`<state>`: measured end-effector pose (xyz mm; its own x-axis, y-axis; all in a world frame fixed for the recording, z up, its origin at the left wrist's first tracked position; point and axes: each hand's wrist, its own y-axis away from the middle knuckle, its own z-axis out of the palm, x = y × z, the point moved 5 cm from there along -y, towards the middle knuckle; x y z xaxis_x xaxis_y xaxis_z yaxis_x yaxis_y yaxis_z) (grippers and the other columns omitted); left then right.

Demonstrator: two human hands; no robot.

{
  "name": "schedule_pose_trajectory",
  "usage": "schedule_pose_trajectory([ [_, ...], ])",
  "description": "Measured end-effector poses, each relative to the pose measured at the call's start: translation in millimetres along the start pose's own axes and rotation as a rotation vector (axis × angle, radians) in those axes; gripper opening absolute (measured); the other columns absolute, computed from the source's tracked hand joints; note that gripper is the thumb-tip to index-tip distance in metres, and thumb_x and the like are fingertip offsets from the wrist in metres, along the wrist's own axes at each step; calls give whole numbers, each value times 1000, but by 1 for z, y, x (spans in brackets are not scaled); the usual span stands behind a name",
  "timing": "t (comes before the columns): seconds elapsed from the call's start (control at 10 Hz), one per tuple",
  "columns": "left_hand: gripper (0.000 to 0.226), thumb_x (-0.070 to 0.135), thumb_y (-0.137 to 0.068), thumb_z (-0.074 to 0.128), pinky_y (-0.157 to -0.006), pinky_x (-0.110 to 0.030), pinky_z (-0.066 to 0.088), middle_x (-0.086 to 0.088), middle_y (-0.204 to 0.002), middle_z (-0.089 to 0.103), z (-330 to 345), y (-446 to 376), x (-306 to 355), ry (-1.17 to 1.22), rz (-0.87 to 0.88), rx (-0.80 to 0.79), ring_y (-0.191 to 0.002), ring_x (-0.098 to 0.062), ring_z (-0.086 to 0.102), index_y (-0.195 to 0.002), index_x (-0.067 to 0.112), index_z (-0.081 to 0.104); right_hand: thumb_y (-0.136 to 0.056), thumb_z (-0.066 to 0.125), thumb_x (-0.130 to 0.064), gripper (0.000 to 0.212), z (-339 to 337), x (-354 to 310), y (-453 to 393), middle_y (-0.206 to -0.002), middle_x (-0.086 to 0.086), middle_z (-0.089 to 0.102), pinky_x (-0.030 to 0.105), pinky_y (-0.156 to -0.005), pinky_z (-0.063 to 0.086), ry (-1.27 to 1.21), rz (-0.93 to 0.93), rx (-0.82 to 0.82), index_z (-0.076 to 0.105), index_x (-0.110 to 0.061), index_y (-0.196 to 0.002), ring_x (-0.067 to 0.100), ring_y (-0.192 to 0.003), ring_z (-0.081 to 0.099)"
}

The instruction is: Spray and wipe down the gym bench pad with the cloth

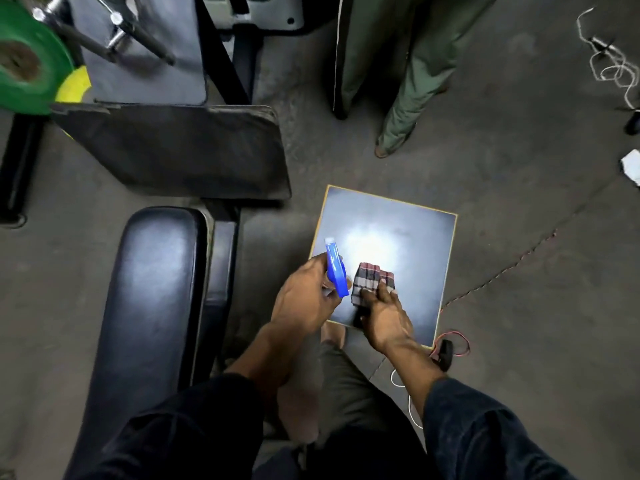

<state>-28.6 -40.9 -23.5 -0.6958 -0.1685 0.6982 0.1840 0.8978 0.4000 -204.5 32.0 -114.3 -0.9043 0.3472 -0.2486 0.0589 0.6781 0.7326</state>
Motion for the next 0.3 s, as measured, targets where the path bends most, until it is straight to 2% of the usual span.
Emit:
schedule_pose_trajectory([
  [0.1, 55, 36, -88, 85, -90, -8, 37, 11, -136, 70, 2, 2, -3, 10, -13, 19, -117, -6, 60, -138, 31, 62, -102, 59, -22, 64, -10, 1, 2, -181, 10, 19, 49, -126, 41, 9, -14, -18, 43, -31, -162, 38, -164, 25],
  [0.2, 75, 27, -86, 84, -104, -17, 44, 11, -147, 62, -1, 9, -5, -5, -29, 43, -128, -9, 60, -153, 29, 49, -103, 56, -22, 64, -19, 2, 7, -180, 11, 23, 45, -128, 39, 9, -26, 10, 41, -28, -165, 37, -163, 30],
  [0.3, 96, 19, -84, 83, -122, -23, 34, 5, -167, 46, -6, 16, -20, -9, -68, 62, -150, -17, 48, -166, 24, 34, -102, 56, -22, 65, -28, -4, 11, -176, 12, 33, 41, -128, 39, 47, -50, 46, 42, -25, -165, 35, -161, 35],
])
